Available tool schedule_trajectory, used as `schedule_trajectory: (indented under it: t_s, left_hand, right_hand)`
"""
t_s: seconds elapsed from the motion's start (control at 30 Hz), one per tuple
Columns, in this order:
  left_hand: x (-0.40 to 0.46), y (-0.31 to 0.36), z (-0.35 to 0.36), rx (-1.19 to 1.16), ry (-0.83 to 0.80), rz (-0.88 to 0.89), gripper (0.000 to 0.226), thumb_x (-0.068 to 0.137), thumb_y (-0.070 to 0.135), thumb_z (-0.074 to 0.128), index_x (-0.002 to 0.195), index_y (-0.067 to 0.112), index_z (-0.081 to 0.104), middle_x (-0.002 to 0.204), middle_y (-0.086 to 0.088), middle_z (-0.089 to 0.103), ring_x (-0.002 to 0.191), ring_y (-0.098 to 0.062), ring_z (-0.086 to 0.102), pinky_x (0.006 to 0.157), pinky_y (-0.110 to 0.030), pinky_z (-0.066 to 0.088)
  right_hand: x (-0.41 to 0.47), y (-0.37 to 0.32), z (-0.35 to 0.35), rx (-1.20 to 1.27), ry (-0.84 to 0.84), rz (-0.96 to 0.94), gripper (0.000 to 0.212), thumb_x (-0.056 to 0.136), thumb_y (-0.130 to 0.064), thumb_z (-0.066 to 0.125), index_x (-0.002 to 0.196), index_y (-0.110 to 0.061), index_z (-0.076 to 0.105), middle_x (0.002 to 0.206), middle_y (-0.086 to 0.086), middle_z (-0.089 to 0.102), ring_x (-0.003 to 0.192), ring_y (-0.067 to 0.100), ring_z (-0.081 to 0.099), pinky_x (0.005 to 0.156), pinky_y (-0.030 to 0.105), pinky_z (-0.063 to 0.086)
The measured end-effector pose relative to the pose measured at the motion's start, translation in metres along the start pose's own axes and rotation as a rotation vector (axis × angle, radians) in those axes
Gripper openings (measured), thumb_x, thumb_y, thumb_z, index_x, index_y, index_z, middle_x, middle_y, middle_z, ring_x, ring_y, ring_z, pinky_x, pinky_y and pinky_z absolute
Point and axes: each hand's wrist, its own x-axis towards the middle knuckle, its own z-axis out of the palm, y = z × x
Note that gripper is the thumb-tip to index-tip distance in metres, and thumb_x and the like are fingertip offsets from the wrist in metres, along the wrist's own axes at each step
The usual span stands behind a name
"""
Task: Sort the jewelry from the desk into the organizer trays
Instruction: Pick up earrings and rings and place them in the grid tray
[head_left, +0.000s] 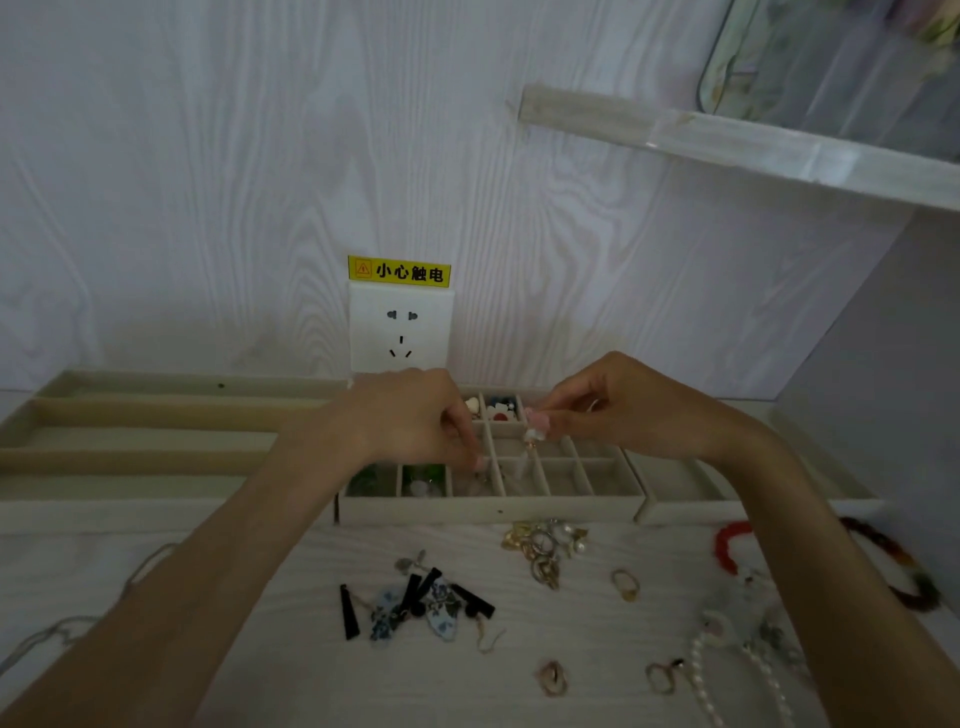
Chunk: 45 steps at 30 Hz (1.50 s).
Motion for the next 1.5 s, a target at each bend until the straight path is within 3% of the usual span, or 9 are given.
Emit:
schedule_trajectory:
  t_s: [0.1, 0.17, 0.37, 0.53, 0.63, 0.77, 1.03, 1.23, 1.5]
  left_hand:
    - [0.000, 0.005, 0.000, 0.099, 0.052, 0.004, 0.021, 0.074, 0.054, 0.070, 0.086, 0.037, 0.073, 0.066, 0.018, 0.050, 0.063, -0.001, 0.048, 0.057, -0.022, 0.037]
    - [-0.001, 0.007, 0.002, 0.143, 0.031, 0.012, 0.024, 0.073, 0.054, 0.071, 0.088, 0.036, 0.074, 0.068, 0.017, 0.053, 0.067, -0.002, 0.052, 0.054, -0.021, 0.036]
    - [0.003, 0.010, 0.010, 0.214, 0.012, 0.063, 0.016, 0.078, 0.042, 0.070, 0.091, 0.034, 0.074, 0.062, 0.020, 0.044, 0.058, 0.001, 0.041, 0.051, -0.019, 0.030]
    - [0.003, 0.011, 0.009, 0.127, 0.037, 0.074, 0.011, 0.084, 0.040, 0.064, 0.092, 0.035, 0.071, 0.069, 0.017, 0.048, 0.071, -0.006, 0.050, 0.055, -0.021, 0.035]
    - [0.006, 0.010, 0.012, 0.071, 0.053, 0.084, 0.008, 0.085, 0.039, 0.063, 0.089, 0.034, 0.068, 0.071, 0.014, 0.052, 0.070, -0.007, 0.051, 0.061, -0.025, 0.040]
    - [0.008, 0.011, 0.017, 0.034, 0.039, 0.074, 0.004, 0.083, 0.039, 0.065, 0.080, 0.037, 0.063, 0.065, 0.012, 0.049, 0.063, -0.005, 0.047, 0.065, -0.028, 0.042]
    - [0.006, 0.017, 0.017, 0.062, 0.068, 0.073, 0.019, 0.090, 0.036, 0.057, 0.103, 0.035, 0.071, 0.065, 0.018, 0.042, 0.067, -0.005, 0.045, 0.066, -0.024, 0.038]
    - [0.003, 0.013, 0.000, -0.081, 0.110, 0.078, 0.018, 0.090, 0.032, 0.057, 0.100, 0.040, 0.069, 0.074, 0.011, 0.053, 0.061, -0.004, 0.048, 0.062, -0.025, 0.042]
    - [0.003, 0.011, 0.001, -0.066, 0.083, 0.053, 0.017, 0.090, 0.032, 0.057, 0.101, 0.039, 0.069, 0.087, 0.009, 0.060, 0.069, -0.004, 0.052, 0.069, -0.028, 0.046]
  right_hand:
    - [-0.002, -0.001, -0.001, -0.009, -0.007, 0.010, 0.021, 0.083, -0.031, 0.065, 0.094, -0.017, 0.075, 0.088, -0.004, 0.074, 0.084, 0.009, 0.068, 0.081, 0.023, 0.051]
    - [-0.003, -0.002, -0.002, 0.003, -0.002, 0.020, 0.020, 0.083, -0.031, 0.066, 0.094, -0.017, 0.076, 0.087, -0.007, 0.074, 0.083, 0.002, 0.067, 0.079, 0.016, 0.051]
    - [-0.003, -0.002, -0.003, -0.018, -0.005, 0.020, 0.019, 0.084, -0.030, 0.066, 0.093, -0.017, 0.076, 0.085, -0.007, 0.074, 0.078, 0.001, 0.066, 0.074, 0.015, 0.050]
    - [-0.004, -0.002, -0.003, -0.025, -0.006, 0.006, 0.019, 0.083, -0.032, 0.066, 0.091, -0.018, 0.076, 0.081, -0.006, 0.074, 0.075, 0.004, 0.066, 0.070, 0.016, 0.050]
    - [-0.004, -0.002, -0.003, -0.019, -0.008, 0.006, 0.017, 0.084, -0.029, 0.066, 0.092, -0.017, 0.076, 0.077, -0.011, 0.072, 0.070, -0.005, 0.063, 0.063, 0.007, 0.043]
    - [-0.003, 0.000, -0.004, -0.024, -0.004, 0.012, 0.014, 0.084, -0.027, 0.067, 0.090, -0.018, 0.076, 0.076, -0.012, 0.072, 0.071, -0.005, 0.064, 0.066, 0.008, 0.045]
    - [-0.003, 0.001, -0.003, -0.048, -0.019, 0.021, 0.015, 0.084, -0.027, 0.066, 0.092, -0.019, 0.076, 0.081, -0.009, 0.073, 0.074, -0.002, 0.066, 0.069, 0.012, 0.047]
    - [-0.002, -0.006, -0.001, -0.010, -0.037, 0.008, 0.021, 0.081, -0.034, 0.066, 0.092, -0.019, 0.076, 0.080, -0.006, 0.074, 0.072, 0.002, 0.065, 0.071, 0.014, 0.049]
    - [0.004, -0.004, 0.018, -0.198, -0.047, 0.047, 0.015, 0.086, -0.024, 0.065, 0.090, -0.014, 0.076, 0.047, -0.027, 0.056, 0.050, -0.011, 0.053, 0.049, 0.004, 0.036]
